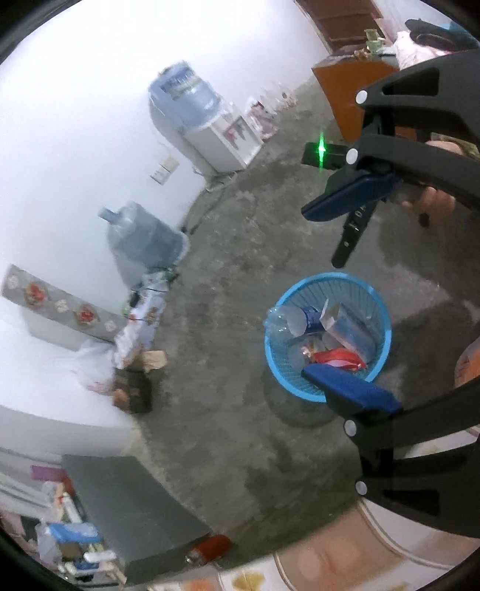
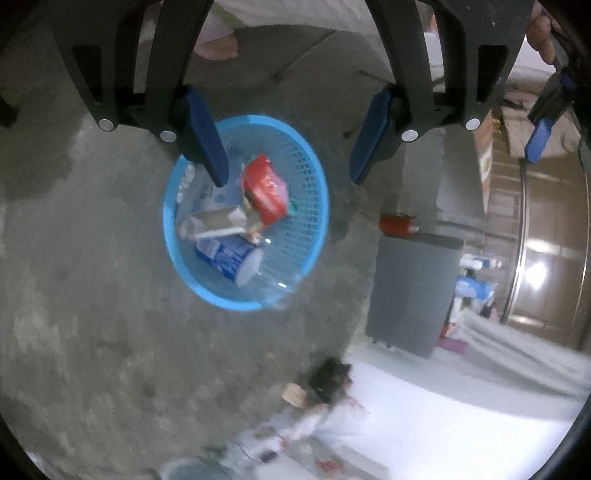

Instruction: Collect trash

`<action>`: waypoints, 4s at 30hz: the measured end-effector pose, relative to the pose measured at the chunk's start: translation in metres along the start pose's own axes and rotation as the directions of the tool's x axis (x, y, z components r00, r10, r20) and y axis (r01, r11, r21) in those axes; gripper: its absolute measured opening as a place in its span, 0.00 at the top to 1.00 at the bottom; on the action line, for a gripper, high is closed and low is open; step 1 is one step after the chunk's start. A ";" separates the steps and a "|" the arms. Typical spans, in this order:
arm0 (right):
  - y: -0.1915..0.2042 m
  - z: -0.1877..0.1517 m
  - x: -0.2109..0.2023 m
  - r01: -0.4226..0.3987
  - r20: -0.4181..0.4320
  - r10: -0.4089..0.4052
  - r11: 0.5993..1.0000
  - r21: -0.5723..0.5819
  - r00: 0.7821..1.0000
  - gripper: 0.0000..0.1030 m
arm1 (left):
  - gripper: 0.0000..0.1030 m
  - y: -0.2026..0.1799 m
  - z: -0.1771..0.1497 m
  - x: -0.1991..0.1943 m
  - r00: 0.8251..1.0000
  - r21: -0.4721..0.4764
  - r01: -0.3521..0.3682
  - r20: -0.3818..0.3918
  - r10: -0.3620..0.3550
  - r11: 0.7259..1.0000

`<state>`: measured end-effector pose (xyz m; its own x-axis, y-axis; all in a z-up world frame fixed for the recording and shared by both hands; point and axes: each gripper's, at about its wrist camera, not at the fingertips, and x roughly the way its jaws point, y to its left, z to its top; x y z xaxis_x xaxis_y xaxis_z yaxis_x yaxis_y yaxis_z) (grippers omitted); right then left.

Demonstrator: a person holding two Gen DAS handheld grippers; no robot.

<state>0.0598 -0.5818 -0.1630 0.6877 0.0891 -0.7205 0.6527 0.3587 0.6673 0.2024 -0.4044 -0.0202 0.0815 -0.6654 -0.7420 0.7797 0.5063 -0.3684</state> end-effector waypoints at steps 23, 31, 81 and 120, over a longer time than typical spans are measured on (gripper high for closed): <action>0.229 -0.184 -0.125 0.139 0.255 0.111 0.603 -0.786 0.961 0.07 | 0.05 0.058 -0.203 -0.266 0.743 -0.424 -0.515 0.214 0.635 0.745; 0.247 -0.246 -0.134 0.263 0.347 0.104 0.465 -0.846 0.932 0.07 | 0.05 0.053 -0.249 -0.283 0.682 -0.439 -0.593 0.170 0.711 0.674; 0.216 -0.256 -0.108 0.405 0.353 -0.200 0.455 -0.793 0.914 0.07 | 0.05 0.058 -0.269 -0.251 0.695 -0.459 -0.639 -0.001 0.719 0.617; 0.216 -0.256 -0.112 0.410 0.356 -0.202 0.464 -0.786 0.912 0.07 | 0.05 0.063 -0.271 -0.256 0.692 -0.478 -0.639 -0.017 0.722 0.602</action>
<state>0.0422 -0.2765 0.0132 0.6085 -0.3223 -0.7252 0.3345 0.9328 -0.1339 0.0625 -0.0536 -0.0056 0.6085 -0.0860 -0.7889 0.1203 0.9926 -0.0154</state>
